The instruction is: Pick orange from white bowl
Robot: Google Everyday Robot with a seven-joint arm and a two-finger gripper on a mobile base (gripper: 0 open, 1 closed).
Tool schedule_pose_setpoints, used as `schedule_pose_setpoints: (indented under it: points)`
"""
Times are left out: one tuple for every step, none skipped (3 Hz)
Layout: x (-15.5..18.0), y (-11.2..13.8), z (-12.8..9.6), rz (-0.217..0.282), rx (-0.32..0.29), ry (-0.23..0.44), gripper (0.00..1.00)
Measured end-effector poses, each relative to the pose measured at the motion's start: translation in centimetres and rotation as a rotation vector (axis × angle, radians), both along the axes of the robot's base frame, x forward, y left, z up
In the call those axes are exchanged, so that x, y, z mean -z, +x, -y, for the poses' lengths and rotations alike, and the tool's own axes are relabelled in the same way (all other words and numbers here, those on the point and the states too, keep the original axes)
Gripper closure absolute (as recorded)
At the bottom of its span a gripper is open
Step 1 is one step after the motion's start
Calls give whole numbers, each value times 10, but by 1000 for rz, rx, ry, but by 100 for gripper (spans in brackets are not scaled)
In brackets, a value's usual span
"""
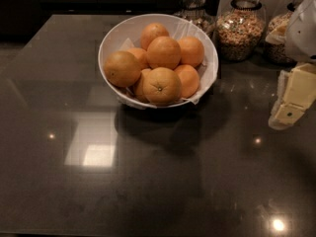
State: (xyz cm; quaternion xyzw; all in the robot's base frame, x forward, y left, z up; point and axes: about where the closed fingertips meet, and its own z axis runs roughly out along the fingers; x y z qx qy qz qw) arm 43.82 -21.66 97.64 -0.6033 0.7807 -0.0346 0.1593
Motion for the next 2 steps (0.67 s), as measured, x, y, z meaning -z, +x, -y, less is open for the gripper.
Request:
schedule_pose_setpoints:
  points:
    - [-1,0,-1,6,2,1,0]
    - [9,2,-14,35,21,40,0]
